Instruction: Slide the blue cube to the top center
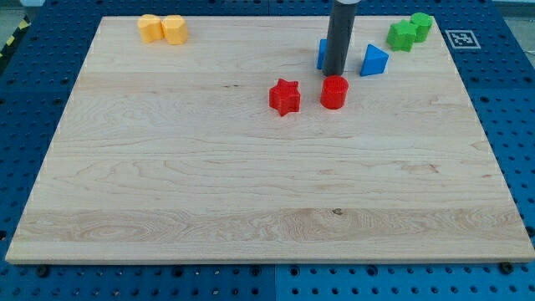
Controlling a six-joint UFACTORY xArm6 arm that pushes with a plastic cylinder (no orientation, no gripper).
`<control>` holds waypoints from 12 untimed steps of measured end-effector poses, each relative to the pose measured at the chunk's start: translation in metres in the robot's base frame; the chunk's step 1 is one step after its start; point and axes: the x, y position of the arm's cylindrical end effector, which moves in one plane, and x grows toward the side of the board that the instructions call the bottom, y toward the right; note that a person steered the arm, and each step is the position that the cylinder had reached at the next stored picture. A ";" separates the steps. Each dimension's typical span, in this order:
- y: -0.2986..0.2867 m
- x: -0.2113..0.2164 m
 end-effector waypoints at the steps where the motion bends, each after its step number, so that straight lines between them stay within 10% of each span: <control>1: 0.012 -0.008; 6: -0.026 -0.097; 12: -0.080 -0.104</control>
